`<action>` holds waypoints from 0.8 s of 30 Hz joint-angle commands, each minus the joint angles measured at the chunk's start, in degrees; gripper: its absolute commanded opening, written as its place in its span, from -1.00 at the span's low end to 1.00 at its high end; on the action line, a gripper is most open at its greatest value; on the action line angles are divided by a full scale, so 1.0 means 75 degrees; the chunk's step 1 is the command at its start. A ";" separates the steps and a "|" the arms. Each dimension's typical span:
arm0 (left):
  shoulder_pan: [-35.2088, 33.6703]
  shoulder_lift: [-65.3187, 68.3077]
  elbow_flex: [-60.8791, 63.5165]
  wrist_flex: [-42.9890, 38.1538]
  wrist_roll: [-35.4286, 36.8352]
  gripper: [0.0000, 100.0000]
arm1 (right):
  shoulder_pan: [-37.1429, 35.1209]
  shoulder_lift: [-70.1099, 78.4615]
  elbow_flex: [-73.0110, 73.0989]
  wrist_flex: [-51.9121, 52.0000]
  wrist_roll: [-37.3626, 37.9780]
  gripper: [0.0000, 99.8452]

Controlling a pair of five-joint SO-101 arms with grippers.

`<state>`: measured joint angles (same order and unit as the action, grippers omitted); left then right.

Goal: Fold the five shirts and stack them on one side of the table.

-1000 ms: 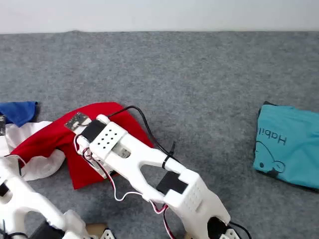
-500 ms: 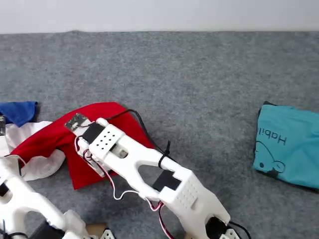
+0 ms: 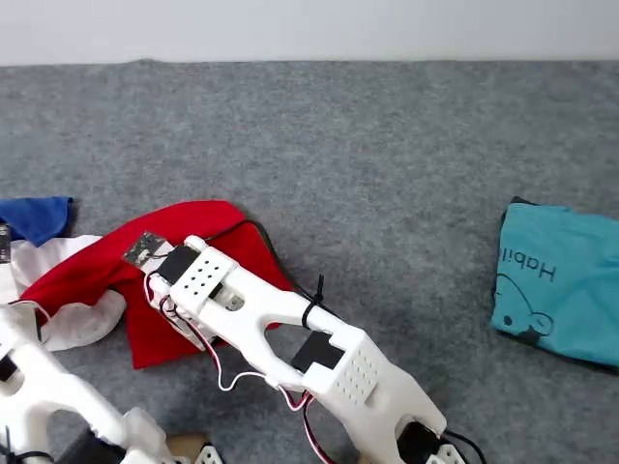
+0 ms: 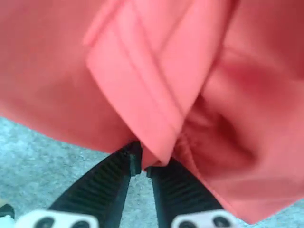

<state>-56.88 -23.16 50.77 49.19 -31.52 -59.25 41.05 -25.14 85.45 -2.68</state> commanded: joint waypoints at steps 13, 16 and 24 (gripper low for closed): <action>0.0586 -0.0047 -0.2069 0.2145 -0.0047 -0.99 | 0.1647 -0.3686 -0.0375 0.1963 0.1395 -0.98; 0.1078 -0.0047 -0.3112 0.3165 -0.0035 -0.99 | 0.2057 -0.4601 -0.0375 0.2245 0.1852 -0.98; 0.2555 -0.0047 -0.5210 0.5169 -0.0023 -0.99 | 0.3253 -0.6324 -0.0270 0.2303 0.2684 -0.98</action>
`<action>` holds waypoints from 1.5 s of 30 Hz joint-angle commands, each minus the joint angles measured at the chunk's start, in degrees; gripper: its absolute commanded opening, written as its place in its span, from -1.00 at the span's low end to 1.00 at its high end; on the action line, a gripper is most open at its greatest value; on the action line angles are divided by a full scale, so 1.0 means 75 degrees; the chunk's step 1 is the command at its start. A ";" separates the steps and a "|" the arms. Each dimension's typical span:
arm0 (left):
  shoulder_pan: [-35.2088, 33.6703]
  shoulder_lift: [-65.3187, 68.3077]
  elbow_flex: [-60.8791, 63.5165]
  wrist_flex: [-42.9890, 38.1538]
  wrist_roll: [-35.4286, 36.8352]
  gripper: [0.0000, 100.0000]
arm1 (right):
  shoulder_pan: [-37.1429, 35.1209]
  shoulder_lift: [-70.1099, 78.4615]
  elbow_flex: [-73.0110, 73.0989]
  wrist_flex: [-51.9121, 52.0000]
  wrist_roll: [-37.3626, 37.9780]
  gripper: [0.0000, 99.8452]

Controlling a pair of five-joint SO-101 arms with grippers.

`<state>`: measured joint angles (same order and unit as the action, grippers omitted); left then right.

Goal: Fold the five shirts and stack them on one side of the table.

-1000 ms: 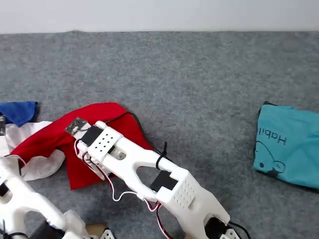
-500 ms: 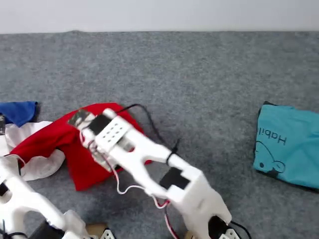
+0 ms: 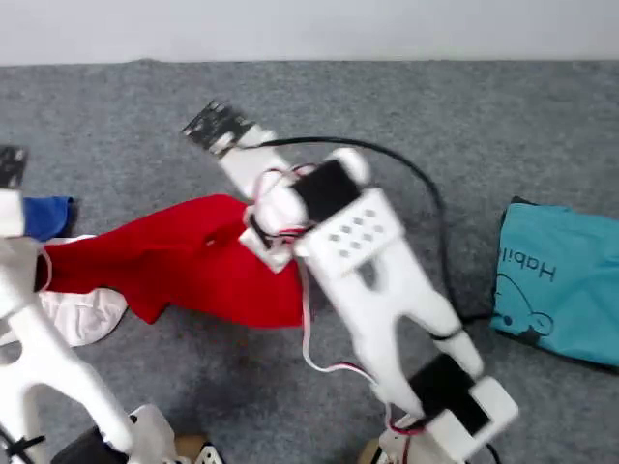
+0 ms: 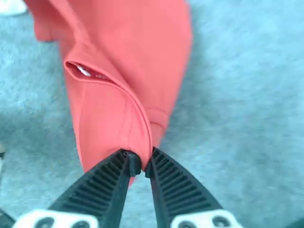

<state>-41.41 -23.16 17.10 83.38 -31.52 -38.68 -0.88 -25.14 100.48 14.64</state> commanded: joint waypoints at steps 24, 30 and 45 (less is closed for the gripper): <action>0.1102 -0.0047 -0.1506 0.2051 -0.0035 -0.99 | 0.1987 0.0686 0.2110 0.0064 0.1606 -0.68; 0.1102 -0.0047 -0.1471 0.2051 -0.0047 -0.99 | 0.1459 0.0721 0.2415 -0.0029 0.1172 -0.68; 0.1078 -0.0035 -0.1459 0.2051 -0.0059 -0.99 | -0.0674 0.1705 0.2848 -0.1623 0.0563 -0.68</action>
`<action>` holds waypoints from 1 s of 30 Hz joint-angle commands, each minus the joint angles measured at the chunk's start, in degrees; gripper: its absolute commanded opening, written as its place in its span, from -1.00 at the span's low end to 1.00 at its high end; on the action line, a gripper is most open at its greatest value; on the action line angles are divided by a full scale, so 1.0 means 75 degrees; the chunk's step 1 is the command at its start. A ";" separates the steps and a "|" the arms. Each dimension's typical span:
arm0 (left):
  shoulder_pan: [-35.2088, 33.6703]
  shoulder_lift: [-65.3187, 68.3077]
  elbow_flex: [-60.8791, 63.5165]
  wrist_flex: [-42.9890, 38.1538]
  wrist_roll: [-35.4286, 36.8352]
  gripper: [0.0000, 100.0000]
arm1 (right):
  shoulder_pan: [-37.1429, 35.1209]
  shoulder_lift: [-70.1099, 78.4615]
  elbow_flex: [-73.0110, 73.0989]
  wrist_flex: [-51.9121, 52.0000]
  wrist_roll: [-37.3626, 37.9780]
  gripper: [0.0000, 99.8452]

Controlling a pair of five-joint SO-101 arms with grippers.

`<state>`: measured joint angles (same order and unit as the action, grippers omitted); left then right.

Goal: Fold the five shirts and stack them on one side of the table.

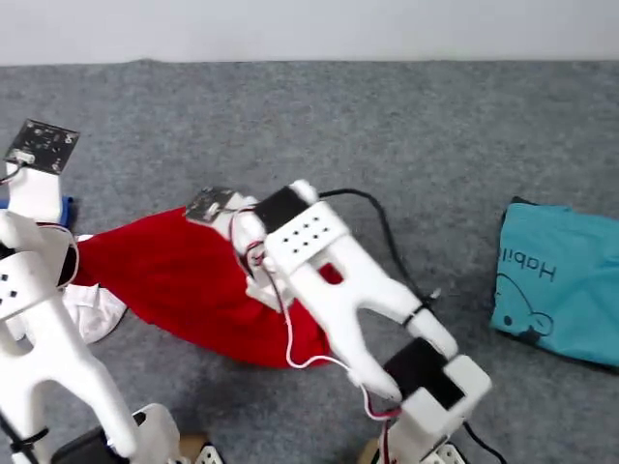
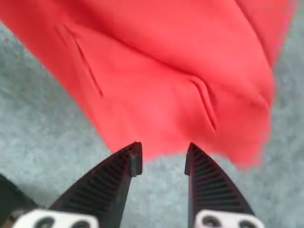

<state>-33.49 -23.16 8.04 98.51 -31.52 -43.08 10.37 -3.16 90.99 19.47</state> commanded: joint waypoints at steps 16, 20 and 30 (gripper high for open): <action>0.0023 -0.0035 -0.0252 0.0047 -0.0070 -0.99 | 0.0568 0.1201 -0.1078 -0.0533 0.0000 -0.68; 0.0047 -0.0012 -0.0252 0.0035 -0.0070 -0.99 | 0.0826 0.1366 -0.1524 -0.0404 0.0000 -0.68; 0.0047 -0.0035 -0.0252 0.0035 -0.0070 -0.99 | 0.0662 0.2374 -0.1559 -0.0545 -0.0059 -0.68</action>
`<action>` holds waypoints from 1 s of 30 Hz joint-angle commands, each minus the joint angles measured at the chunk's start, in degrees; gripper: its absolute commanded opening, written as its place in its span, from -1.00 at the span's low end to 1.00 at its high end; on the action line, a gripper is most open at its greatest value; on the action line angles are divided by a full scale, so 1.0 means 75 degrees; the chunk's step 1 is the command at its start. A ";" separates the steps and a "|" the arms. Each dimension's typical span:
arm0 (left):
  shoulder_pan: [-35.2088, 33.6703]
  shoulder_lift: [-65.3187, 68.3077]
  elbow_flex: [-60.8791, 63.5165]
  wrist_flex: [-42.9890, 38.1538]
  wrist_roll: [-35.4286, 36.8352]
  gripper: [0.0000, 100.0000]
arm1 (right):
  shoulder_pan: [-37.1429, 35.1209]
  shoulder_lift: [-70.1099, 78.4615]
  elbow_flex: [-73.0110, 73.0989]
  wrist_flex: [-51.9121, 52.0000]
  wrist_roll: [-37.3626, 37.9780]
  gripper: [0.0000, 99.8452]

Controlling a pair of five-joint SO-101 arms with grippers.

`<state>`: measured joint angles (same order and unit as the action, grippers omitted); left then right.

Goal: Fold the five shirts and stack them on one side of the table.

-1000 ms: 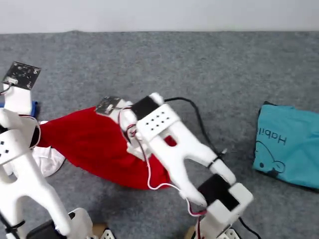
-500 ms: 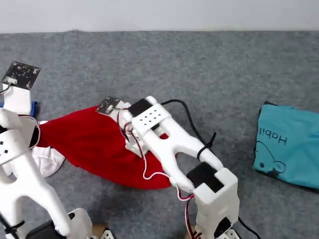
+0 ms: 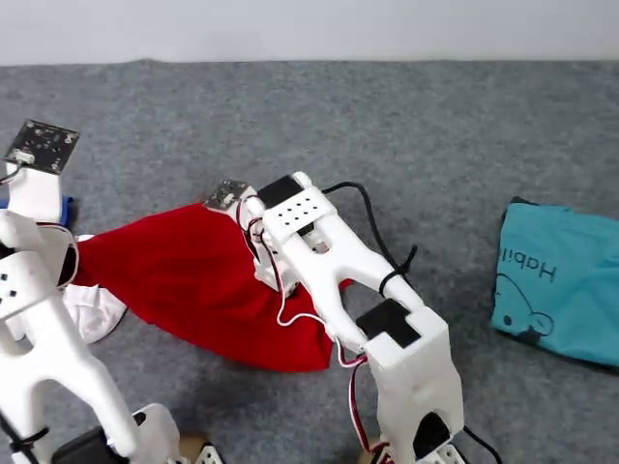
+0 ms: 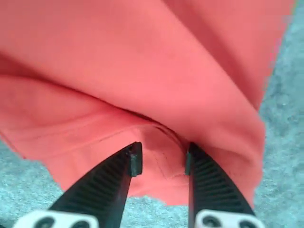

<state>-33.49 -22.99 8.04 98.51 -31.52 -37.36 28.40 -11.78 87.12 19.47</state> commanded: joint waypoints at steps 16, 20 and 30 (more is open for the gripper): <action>0.0035 -0.0059 -0.0252 0.0070 -0.0070 -0.99 | -0.0381 0.0662 -0.0422 0.0299 -0.0012 -0.84; 0.0035 -0.0059 -0.0252 0.0070 -0.0070 -0.99 | -0.0358 0.0240 -0.0410 0.0393 -0.0012 -0.99; 0.0035 -0.0059 -0.0252 0.0082 -0.0070 -0.99 | -0.0346 -0.1319 -0.0410 0.1119 0.0012 -0.98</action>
<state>-33.49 -22.99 8.04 98.51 -31.52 -39.74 25.32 -12.92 93.71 19.47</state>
